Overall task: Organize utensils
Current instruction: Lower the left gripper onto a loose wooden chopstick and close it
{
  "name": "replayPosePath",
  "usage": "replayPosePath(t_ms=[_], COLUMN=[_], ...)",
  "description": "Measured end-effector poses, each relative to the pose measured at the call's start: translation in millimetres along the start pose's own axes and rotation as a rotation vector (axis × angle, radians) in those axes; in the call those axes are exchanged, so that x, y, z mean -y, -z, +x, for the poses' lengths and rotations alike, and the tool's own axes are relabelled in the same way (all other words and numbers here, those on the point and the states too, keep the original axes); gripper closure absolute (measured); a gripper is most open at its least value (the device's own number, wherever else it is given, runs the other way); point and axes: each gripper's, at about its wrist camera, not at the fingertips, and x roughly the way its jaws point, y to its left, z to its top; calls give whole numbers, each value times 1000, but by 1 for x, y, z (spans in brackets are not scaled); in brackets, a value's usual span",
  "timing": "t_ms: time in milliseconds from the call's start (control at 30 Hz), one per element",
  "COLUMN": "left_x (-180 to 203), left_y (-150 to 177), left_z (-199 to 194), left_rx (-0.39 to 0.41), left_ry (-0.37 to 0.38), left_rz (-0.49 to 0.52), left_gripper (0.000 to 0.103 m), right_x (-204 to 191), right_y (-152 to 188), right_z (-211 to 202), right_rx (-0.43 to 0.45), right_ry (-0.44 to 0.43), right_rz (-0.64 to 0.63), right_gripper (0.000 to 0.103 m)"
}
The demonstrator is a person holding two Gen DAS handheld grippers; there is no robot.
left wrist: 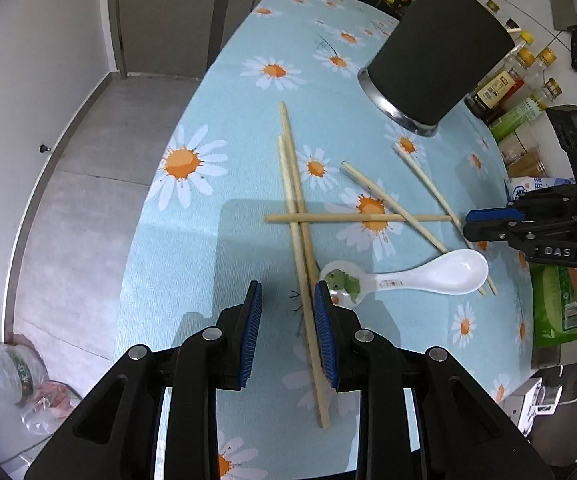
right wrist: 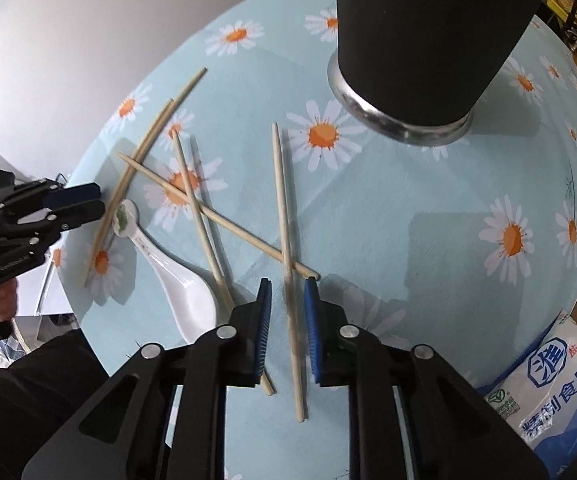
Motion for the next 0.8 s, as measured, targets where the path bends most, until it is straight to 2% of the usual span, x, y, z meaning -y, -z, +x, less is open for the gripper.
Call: replayPosePath(t_ms=[200,467,533,800], left_x=[3,5,4,6], left_y=[-8,-21,-24,-39], left_z=[2,9,12,17], left_rx=[-32,-98,-130,-179], left_ry=[-7,-13,14,-21], left_rz=[28,52,43,51], left_gripper=[77,77,77,80], right_x=[-7,-17,-16,1], right_y=[-1,-6,-6,8], right_z=[10,19,17,-3], right_rx=[-53,-81,-69,23], right_ry=[36,63,80,36], right_rz=[-21,-33,-17,69], right_gripper=[94,97,97,97])
